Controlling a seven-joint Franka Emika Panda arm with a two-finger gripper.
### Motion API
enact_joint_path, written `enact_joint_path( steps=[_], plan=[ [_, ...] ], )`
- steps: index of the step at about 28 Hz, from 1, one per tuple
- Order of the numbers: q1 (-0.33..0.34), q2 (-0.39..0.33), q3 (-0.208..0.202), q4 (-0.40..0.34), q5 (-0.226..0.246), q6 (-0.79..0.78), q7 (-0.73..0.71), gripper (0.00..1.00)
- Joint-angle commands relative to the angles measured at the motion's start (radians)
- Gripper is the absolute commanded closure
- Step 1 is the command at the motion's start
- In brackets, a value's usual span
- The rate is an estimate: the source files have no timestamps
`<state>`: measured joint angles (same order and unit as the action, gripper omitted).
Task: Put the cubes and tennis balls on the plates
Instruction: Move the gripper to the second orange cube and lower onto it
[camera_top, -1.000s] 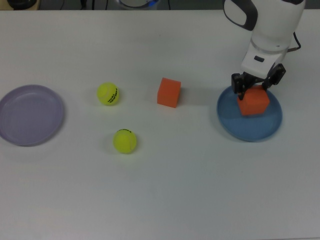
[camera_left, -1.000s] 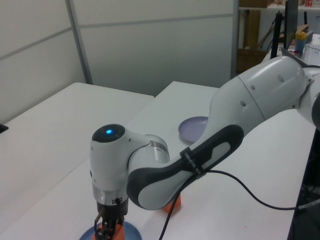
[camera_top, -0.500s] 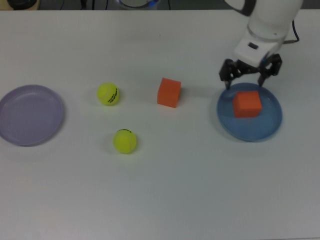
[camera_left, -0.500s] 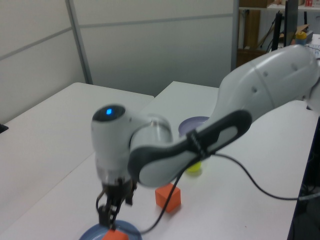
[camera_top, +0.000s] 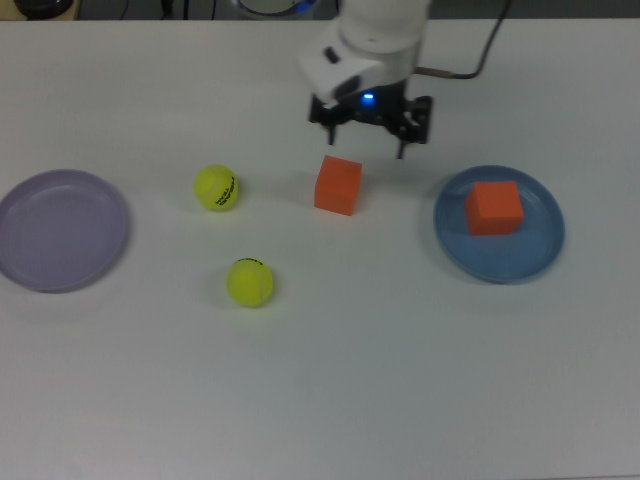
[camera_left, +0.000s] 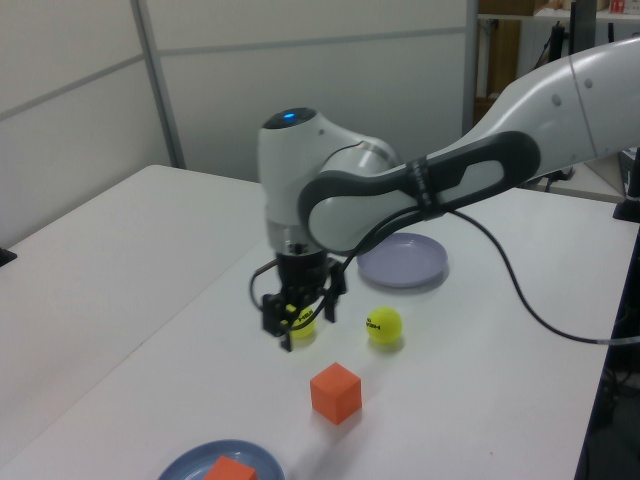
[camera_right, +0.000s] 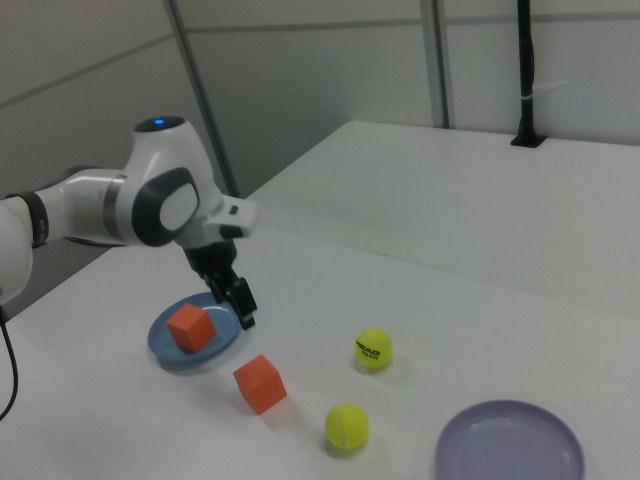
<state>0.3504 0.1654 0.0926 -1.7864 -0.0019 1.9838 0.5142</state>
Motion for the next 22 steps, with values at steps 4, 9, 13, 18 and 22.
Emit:
enact_joint_path(
  steps=[4,9,13,18,22],
  plan=[
    [-0.002,-0.109,-0.048,-0.267,0.028,0.197,-0.005,0.0],
    [-0.005,-0.107,-0.05,-0.309,0.028,0.246,-0.031,0.0],
    [-0.01,-0.106,-0.05,-0.347,0.028,0.322,-0.051,0.0],
    [-0.007,-0.089,-0.048,-0.367,0.028,0.389,-0.077,0.0],
    [-0.004,-0.069,-0.039,-0.366,0.028,0.406,-0.08,0.0]
  ],
)
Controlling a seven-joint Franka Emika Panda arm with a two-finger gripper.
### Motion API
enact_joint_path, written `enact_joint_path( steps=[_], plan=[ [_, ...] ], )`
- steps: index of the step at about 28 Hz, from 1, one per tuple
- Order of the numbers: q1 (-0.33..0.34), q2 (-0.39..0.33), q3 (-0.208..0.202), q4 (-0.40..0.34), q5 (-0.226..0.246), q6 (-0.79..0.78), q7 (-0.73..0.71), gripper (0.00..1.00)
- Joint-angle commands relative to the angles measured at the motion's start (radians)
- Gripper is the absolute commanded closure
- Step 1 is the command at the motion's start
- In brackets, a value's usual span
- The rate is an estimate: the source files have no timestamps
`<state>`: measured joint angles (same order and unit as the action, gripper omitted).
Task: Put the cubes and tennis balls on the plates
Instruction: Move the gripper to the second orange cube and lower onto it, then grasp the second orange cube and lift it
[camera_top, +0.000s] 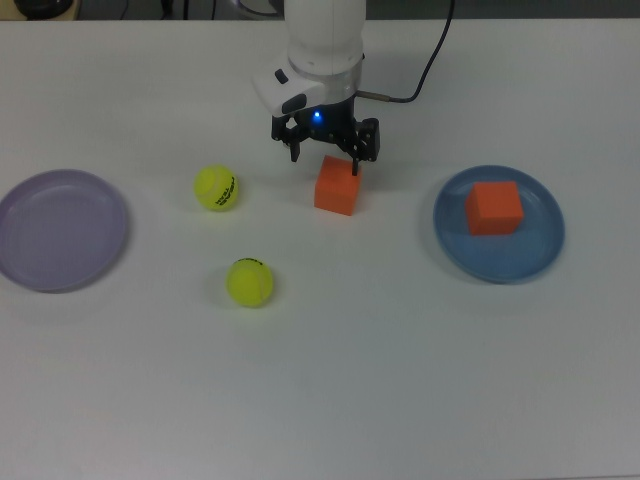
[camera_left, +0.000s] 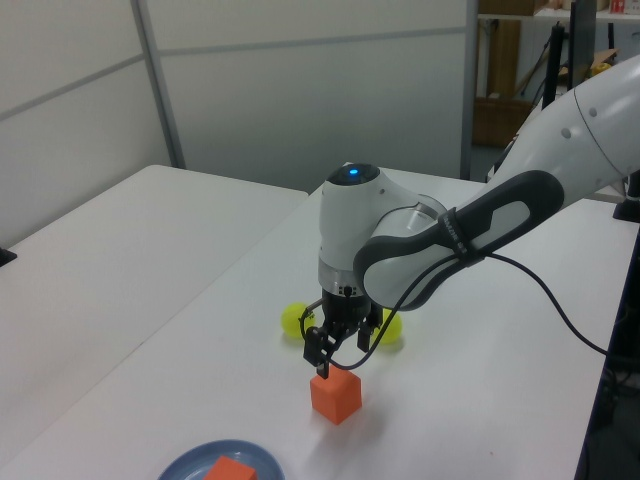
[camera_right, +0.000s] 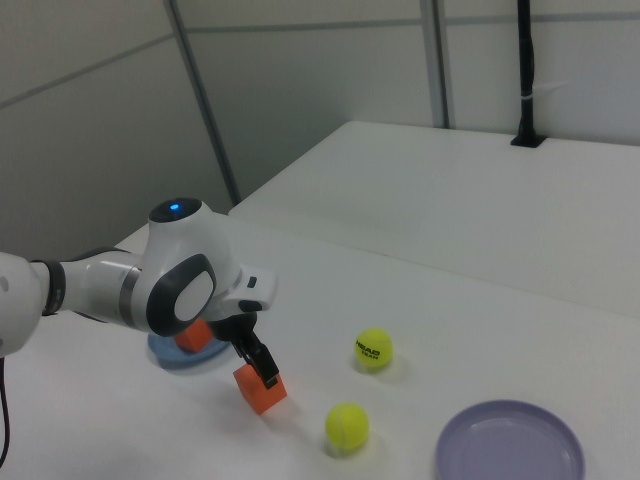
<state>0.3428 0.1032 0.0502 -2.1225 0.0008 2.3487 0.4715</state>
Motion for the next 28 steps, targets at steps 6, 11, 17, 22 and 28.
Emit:
enact_joint_path(
  steps=[6,11,17,22,28],
  plan=[
    [0.007,0.01,0.01,-0.027,0.024,0.046,-0.04,0.0],
    [0.007,0.047,0.016,-0.024,0.024,0.078,-0.042,0.0],
    [0.008,0.079,0.025,-0.022,0.024,0.101,-0.04,0.0],
    [0.007,0.09,0.042,-0.022,0.024,0.124,-0.039,0.13],
    [0.007,0.089,0.046,-0.007,0.025,0.126,-0.031,1.0]
  ],
)
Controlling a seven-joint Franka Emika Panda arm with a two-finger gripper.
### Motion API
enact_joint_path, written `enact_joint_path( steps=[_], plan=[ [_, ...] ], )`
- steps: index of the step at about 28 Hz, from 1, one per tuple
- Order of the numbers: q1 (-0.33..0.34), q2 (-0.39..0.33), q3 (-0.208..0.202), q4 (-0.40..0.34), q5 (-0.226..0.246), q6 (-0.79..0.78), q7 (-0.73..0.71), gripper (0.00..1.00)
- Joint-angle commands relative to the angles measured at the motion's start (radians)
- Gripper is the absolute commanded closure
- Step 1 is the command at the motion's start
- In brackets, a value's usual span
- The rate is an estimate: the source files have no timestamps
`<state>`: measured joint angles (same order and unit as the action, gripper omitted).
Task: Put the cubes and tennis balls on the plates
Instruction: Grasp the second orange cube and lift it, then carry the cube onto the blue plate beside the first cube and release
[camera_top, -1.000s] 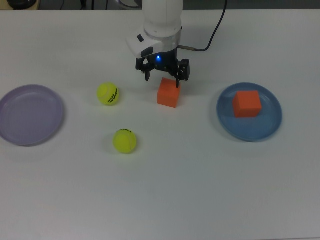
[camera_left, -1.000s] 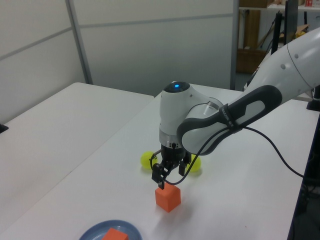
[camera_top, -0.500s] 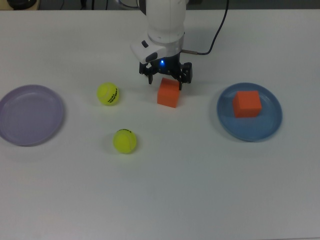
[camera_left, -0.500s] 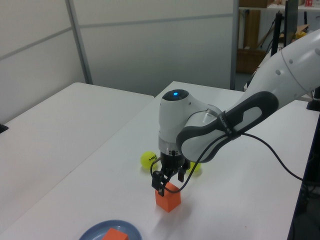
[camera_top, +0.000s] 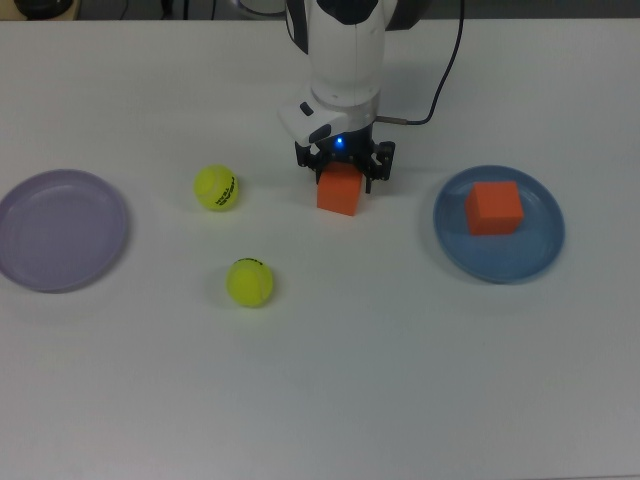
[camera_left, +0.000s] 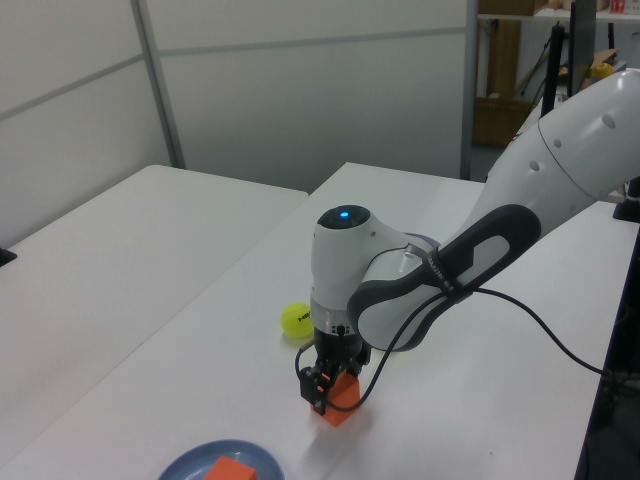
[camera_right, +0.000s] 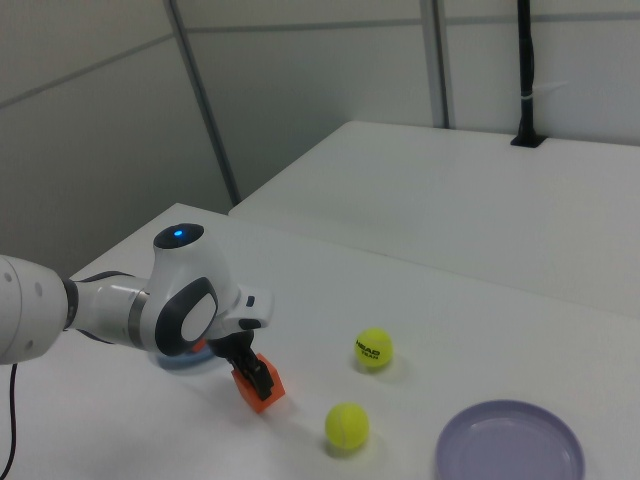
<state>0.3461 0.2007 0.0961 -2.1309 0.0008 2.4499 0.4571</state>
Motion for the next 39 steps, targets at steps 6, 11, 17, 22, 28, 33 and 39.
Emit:
enact_joint_path(
  steps=[6,11,17,22,28,33,39],
  plan=[
    [0.004,-0.047,0.001,0.017,0.025,0.023,-0.026,1.0],
    [0.01,-0.069,0.045,0.086,0.025,0.012,-0.015,1.0],
    [0.013,-0.057,0.132,0.176,0.022,0.011,0.012,1.0],
    [0.02,-0.018,0.198,0.252,0.01,-0.005,0.046,1.0],
    [0.065,0.04,0.206,0.295,-0.033,-0.006,0.092,1.0],
    [0.086,0.104,0.212,0.328,-0.09,-0.006,0.133,1.0],
    [0.094,0.147,0.212,0.333,-0.127,-0.005,0.155,1.0]
  ],
)
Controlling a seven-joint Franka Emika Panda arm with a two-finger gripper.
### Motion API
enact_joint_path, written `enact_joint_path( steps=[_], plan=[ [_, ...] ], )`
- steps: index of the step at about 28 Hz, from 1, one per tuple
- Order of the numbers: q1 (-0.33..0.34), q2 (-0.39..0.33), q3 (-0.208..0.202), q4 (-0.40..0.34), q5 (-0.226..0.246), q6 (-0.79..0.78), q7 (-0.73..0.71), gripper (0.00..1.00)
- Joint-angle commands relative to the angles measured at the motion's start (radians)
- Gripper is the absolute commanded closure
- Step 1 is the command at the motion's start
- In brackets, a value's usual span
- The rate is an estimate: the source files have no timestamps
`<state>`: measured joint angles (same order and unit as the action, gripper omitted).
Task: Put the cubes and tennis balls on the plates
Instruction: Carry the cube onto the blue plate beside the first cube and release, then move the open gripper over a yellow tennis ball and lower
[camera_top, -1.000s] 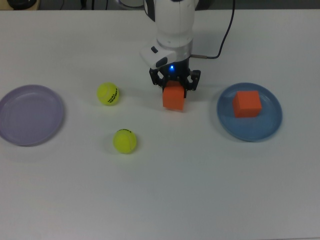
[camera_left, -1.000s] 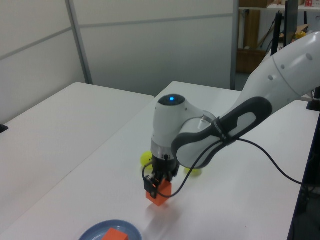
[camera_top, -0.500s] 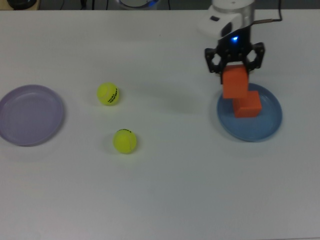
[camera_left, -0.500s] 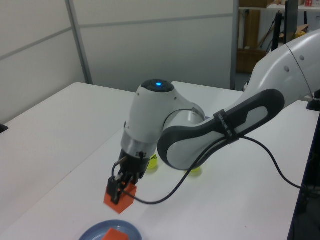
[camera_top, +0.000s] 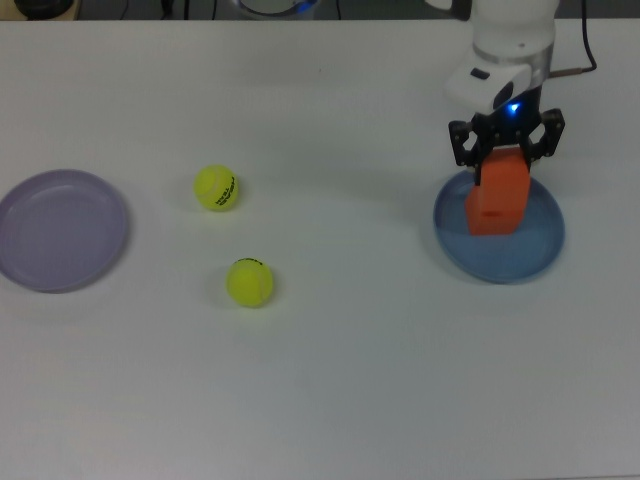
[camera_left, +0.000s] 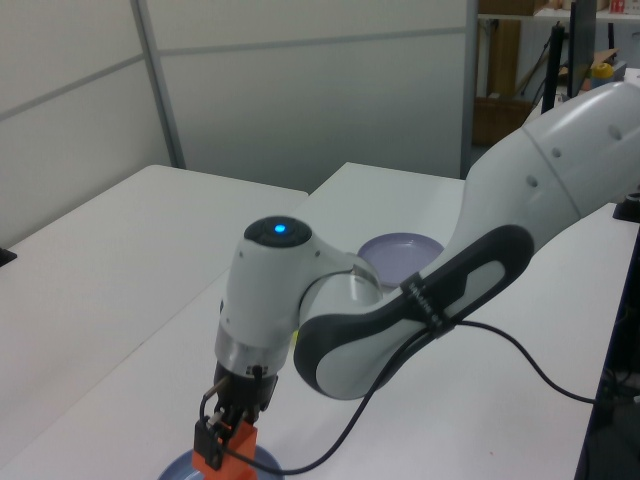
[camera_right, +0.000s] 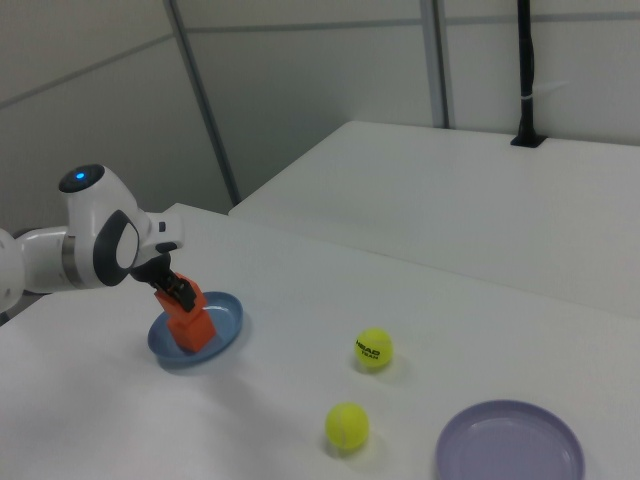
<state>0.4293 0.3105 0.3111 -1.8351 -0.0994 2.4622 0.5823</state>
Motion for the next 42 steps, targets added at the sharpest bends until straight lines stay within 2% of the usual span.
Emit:
enact_joint_path(
  steps=[1,6,7,8,9,10,14,18,22,25,26,30,31,33,35,36,42],
  plan=[
    [0.011,0.039,-0.003,0.037,-0.026,-0.017,0.03,1.0],
    [0.026,0.051,-0.003,0.037,-0.028,-0.017,0.03,1.0],
    [0.028,0.05,-0.003,0.037,-0.029,-0.017,0.028,0.97],
    [0.028,0.052,-0.003,0.037,-0.032,-0.019,0.028,0.66],
    [0.028,0.05,-0.003,0.037,-0.036,-0.02,0.03,0.16],
    [0.029,0.048,-0.003,0.036,-0.043,-0.034,0.028,0.0],
    [0.028,0.022,-0.003,0.037,-0.045,-0.084,0.03,0.0],
    [0.019,-0.065,-0.009,0.037,-0.028,-0.167,0.033,0.0],
    [-0.018,-0.157,-0.013,0.036,-0.011,-0.271,0.022,0.0],
    [-0.037,-0.197,-0.039,0.03,-0.008,-0.322,0.016,0.0],
    [-0.04,-0.217,-0.076,0.022,0.004,-0.336,0.004,0.0],
    [-0.04,-0.261,-0.17,-0.012,0.072,-0.338,-0.059,0.0],
    [-0.04,-0.283,-0.211,-0.033,0.102,-0.339,-0.108,0.0],
    [-0.04,-0.298,-0.251,-0.059,0.124,-0.342,-0.146,0.0],
    [-0.04,-0.306,-0.285,-0.085,0.127,-0.344,-0.171,0.0],
    [-0.04,-0.307,-0.315,-0.108,0.127,-0.344,-0.197,0.0],
    [-0.041,-0.306,-0.414,-0.153,0.127,-0.35,-0.278,0.0]
  ],
)
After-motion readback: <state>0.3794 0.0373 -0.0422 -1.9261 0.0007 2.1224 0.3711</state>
